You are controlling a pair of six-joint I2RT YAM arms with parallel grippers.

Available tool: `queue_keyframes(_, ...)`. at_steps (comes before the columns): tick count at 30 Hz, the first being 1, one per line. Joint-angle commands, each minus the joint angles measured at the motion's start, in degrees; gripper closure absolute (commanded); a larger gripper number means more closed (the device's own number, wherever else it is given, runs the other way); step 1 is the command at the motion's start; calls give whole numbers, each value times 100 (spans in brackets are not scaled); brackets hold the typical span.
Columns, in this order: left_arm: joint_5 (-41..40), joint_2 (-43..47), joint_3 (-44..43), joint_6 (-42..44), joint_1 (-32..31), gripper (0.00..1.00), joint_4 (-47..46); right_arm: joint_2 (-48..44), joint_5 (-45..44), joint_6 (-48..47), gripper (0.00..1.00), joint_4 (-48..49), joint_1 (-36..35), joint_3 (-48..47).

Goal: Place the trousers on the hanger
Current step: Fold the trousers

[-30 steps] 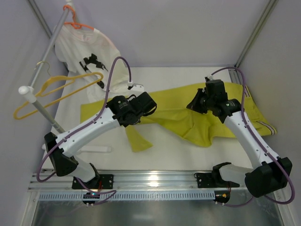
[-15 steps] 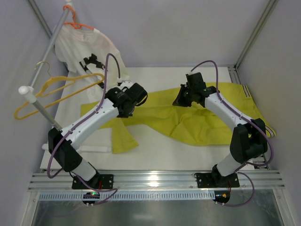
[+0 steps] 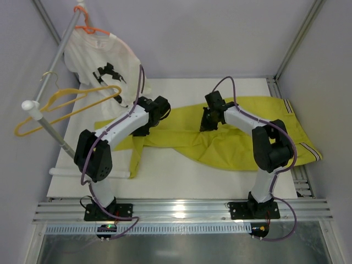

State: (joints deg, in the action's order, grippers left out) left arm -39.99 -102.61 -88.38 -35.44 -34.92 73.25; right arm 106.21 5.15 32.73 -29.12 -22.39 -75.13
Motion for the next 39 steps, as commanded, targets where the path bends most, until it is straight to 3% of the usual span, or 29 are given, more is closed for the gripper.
queue_keyframes(1, -800, -171, -180, 318, 195, 70, 666, -224, -770, -302, 95, 12, 112, 332)
queue_keyframes(6, -1344, -689, -250, 310, 319, 68, 532, -276, -769, -539, 88, -40, 112, 263)
queue_keyframes(11, -2022, -1103, -917, 292, 363, 65, 778, -399, -779, -593, 87, -155, 121, 183)
queue_keyframes(17, -2031, -1113, -1367, -67, 302, 66, 1095, -505, -726, -505, 65, -172, 121, 210)
queue_keyframes(20, -1611, -595, -1016, -51, 30, 65, 745, -619, -717, -469, 63, -225, 121, 131)
queue_keyframes(21, -982, -420, -562, 106, -50, 65, 508, -733, -699, -452, 63, -234, 130, 131)
queue_keyframes(23, -547, 159, -7, 125, -295, 62, -73, -865, -656, -452, 63, -260, 130, 139)
queue_keyframes(27, 157, 776, 1084, -481, -367, 59, -363, -1199, -629, -426, 62, -243, 121, 314)
queue_keyframes(29, 307, 917, 1673, -657, -445, 57, -680, -1340, -603, -417, 62, -199, 121, 385)
queue_keyframes(34, 676, 1102, 2263, -595, -850, 37, -1462, -1463, -394, -390, 62, -172, 121, 491)
queue_keyframes(39, 528, 866, 2308, -727, -850, 37, -1701, -1630, -383, -390, 62, -146, 112, 649)
